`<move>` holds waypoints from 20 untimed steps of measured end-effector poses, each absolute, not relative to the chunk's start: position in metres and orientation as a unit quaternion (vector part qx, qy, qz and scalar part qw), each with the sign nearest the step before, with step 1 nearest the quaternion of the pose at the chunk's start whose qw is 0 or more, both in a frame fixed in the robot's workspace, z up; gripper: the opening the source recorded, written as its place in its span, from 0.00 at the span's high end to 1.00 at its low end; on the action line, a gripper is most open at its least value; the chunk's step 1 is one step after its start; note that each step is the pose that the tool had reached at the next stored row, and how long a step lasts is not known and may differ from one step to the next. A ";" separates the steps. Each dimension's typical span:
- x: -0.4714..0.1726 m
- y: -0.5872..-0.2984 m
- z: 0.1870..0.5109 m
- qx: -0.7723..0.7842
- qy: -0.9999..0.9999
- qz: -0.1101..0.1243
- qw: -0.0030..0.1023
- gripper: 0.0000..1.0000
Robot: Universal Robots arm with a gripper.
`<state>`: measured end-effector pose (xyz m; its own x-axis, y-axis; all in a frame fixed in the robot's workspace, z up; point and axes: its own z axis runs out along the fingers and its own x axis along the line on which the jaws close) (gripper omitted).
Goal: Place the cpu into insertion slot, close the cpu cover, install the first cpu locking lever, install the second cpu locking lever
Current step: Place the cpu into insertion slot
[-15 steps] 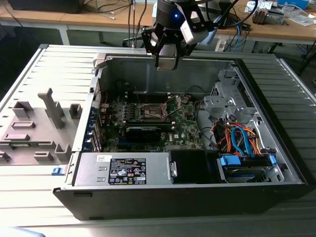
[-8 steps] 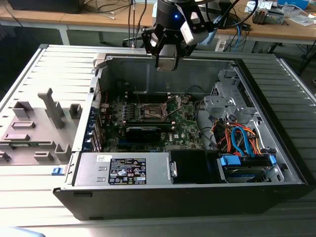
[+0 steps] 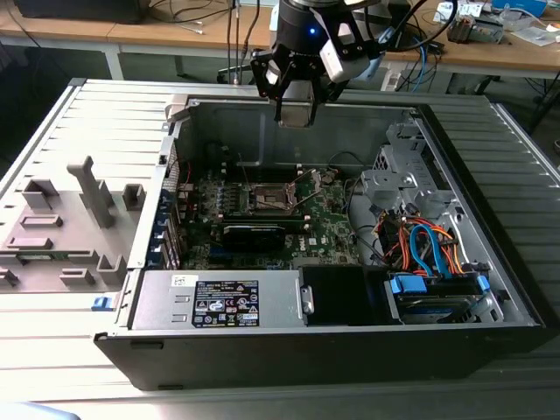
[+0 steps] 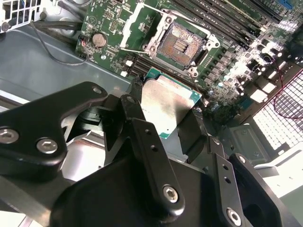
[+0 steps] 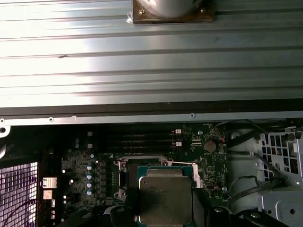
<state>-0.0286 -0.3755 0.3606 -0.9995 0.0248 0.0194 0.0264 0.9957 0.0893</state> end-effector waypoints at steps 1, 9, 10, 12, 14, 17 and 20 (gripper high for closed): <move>-0.029 -0.376 0.361 -0.013 -0.999 -0.045 0.009 0.45; -0.029 -0.377 0.360 -0.013 -0.999 -0.045 0.009 0.45; -0.029 -0.377 0.360 -0.013 -0.999 -0.045 0.009 0.45; -0.029 -0.378 0.360 -0.013 -0.999 -0.045 0.009 0.45; -0.029 -0.378 0.359 -0.013 -0.999 -0.045 0.009 0.45; -0.029 -0.379 0.359 -0.013 -0.999 -0.045 0.009 0.45; -0.029 -0.380 0.358 -0.013 -0.999 -0.045 0.009 0.45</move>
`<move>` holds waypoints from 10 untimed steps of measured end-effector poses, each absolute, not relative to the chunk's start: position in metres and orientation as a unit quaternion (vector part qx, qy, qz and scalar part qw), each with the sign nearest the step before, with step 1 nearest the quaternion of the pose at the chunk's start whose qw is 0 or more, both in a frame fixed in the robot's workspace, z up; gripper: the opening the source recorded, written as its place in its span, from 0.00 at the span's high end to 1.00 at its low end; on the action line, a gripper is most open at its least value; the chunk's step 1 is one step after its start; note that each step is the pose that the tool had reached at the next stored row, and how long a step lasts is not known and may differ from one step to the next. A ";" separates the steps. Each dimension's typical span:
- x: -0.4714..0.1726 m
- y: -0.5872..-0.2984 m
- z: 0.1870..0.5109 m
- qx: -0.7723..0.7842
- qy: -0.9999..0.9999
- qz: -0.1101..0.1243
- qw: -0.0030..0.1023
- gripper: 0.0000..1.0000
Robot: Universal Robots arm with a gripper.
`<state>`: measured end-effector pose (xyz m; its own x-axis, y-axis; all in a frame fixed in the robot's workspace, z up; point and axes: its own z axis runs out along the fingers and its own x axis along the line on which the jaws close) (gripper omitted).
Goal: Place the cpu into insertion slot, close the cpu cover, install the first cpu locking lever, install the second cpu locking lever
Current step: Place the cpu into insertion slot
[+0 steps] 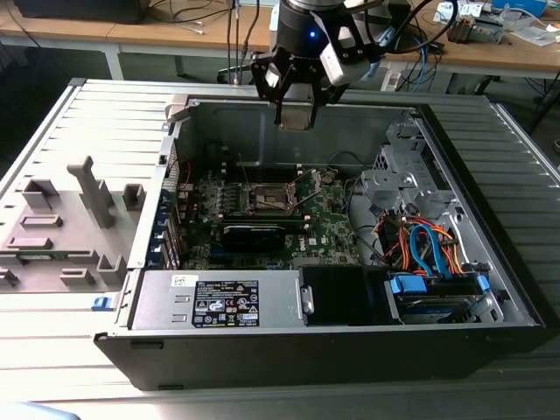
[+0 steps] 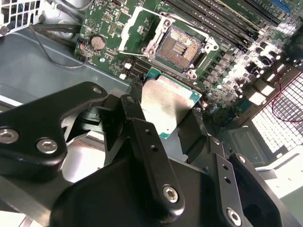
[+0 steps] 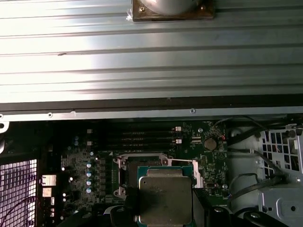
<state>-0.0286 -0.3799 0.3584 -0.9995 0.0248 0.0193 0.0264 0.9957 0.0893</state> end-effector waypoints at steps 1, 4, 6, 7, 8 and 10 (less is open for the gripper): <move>-0.029 -0.380 0.358 -0.013 -0.999 -0.045 0.009 0.45; -0.029 -0.381 0.358 -0.013 -0.999 -0.045 0.009 0.45; -0.029 -0.381 0.357 -0.013 -0.999 -0.045 0.009 0.45; -0.029 -0.382 0.357 -0.013 -0.999 -0.045 0.009 0.45; -0.029 -0.382 0.356 -0.013 -0.999 -0.045 0.009 0.45; -0.029 -0.382 0.356 -0.013 -0.999 -0.045 0.009 0.45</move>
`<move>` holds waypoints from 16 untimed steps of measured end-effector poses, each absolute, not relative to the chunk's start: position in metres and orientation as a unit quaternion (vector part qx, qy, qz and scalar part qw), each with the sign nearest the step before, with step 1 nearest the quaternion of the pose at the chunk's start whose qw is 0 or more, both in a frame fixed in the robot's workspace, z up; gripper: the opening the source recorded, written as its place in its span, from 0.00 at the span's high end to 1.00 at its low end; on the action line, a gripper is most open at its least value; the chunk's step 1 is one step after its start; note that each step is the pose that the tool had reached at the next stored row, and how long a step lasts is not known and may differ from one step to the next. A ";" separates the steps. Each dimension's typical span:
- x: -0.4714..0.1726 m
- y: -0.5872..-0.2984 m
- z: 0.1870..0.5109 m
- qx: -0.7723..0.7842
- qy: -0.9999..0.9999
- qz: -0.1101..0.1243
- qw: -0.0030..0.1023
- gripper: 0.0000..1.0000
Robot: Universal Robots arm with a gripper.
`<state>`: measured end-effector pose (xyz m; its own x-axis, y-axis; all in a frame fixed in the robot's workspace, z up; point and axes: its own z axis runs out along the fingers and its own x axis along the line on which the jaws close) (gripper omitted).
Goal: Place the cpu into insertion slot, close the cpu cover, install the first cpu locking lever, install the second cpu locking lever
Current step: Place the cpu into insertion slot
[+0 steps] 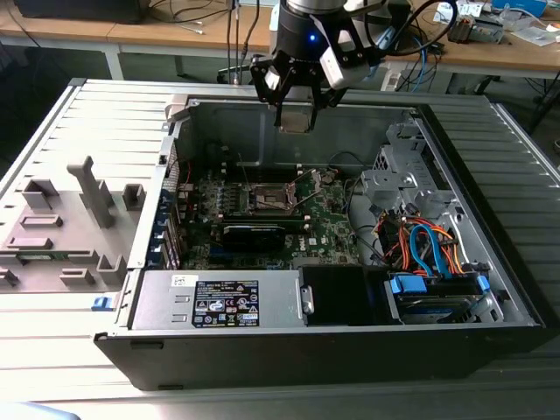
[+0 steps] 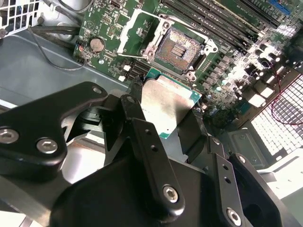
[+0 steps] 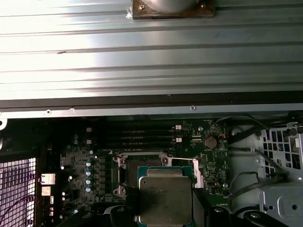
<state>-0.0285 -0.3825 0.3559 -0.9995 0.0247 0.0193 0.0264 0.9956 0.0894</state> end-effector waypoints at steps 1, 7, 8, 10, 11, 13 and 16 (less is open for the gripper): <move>-0.029 -0.383 0.356 -0.013 -0.999 -0.045 0.009 0.45; -0.029 -0.384 0.355 -0.013 -0.999 -0.045 0.009 0.45; -0.029 -0.384 0.355 -0.013 -0.999 -0.045 0.009 0.45; -0.029 -0.384 0.354 -0.013 -0.999 -0.045 0.009 0.45; -0.029 -0.384 0.354 -0.013 -0.999 -0.045 0.009 0.45; -0.029 -0.385 0.354 -0.013 -0.999 -0.045 0.009 0.45; -0.029 -0.385 0.354 -0.013 -0.999 -0.045 0.009 0.45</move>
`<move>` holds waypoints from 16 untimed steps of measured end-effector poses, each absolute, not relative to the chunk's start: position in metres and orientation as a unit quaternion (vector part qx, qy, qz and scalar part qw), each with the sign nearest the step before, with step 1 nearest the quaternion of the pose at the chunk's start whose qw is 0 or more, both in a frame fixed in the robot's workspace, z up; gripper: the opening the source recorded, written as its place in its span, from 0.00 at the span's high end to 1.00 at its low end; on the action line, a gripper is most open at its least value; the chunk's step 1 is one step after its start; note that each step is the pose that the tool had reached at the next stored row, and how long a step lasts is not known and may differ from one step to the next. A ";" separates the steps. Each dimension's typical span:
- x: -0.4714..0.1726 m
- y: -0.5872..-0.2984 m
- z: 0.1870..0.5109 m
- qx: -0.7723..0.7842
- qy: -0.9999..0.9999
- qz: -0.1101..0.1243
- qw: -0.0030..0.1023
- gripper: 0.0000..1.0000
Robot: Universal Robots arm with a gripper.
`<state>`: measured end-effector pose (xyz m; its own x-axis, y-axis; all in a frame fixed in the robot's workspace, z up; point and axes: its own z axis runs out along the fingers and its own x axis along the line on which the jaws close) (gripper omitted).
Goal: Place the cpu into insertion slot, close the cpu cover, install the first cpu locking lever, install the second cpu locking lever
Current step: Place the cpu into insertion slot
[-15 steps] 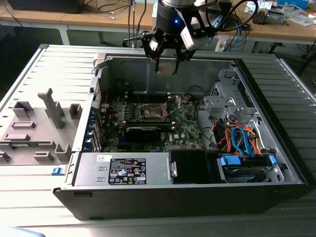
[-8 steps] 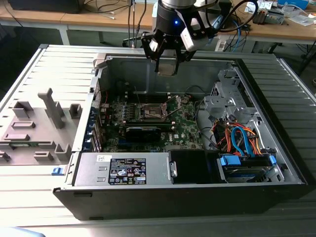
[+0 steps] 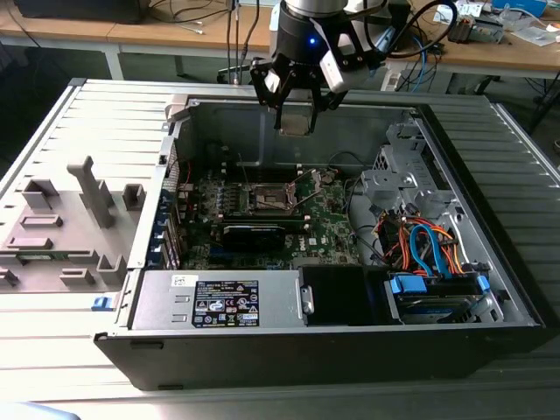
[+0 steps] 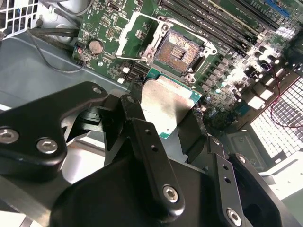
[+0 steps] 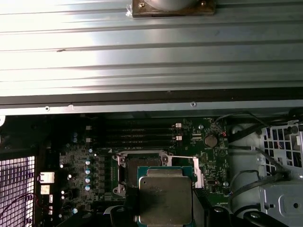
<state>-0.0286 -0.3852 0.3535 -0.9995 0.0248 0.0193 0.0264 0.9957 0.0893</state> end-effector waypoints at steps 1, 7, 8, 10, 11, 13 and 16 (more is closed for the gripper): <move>-0.029 -0.385 0.353 -0.013 -0.999 -0.045 0.009 0.45; -0.029 -0.386 0.353 -0.013 -0.999 -0.045 0.009 0.45; -0.029 -0.386 0.353 -0.013 -0.999 -0.045 0.009 0.45; -0.029 -0.387 0.352 -0.013 -0.999 -0.045 0.009 0.45; -0.029 -0.387 0.352 -0.013 -0.999 -0.045 0.009 0.45; -0.029 -0.387 0.352 -0.013 -0.999 -0.045 0.009 0.45; -0.029 -0.388 0.351 -0.013 -0.999 -0.045 0.009 0.45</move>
